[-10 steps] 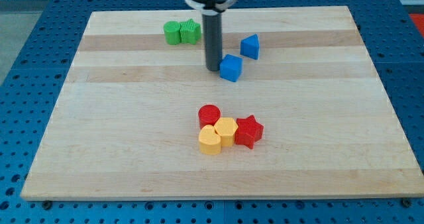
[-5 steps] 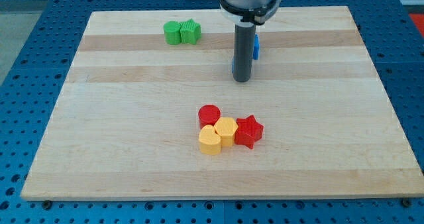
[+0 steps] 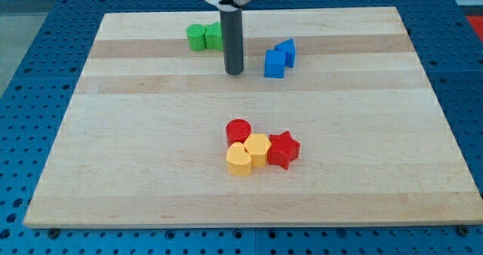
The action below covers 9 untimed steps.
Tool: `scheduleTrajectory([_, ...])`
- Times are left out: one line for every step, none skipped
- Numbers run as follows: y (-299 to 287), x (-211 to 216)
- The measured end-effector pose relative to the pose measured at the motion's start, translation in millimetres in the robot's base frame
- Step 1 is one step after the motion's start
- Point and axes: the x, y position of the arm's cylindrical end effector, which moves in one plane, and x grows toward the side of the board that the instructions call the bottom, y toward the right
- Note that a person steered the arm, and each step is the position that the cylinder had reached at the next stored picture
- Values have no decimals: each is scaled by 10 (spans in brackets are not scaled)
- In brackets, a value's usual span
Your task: Move the blue cube down to the blue triangle
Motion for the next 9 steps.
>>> scheduleTrajectory([117,-8])
scheduleTrajectory([309,-8])
scheduleTrajectory([501,-8])
scheduleTrajectory([614,-8])
scheduleTrajectory([614,-8])
scheduleTrajectory([614,90])
scheduleTrajectory([614,436])
scheduleTrajectory([665,566])
scheduleTrajectory([765,488])
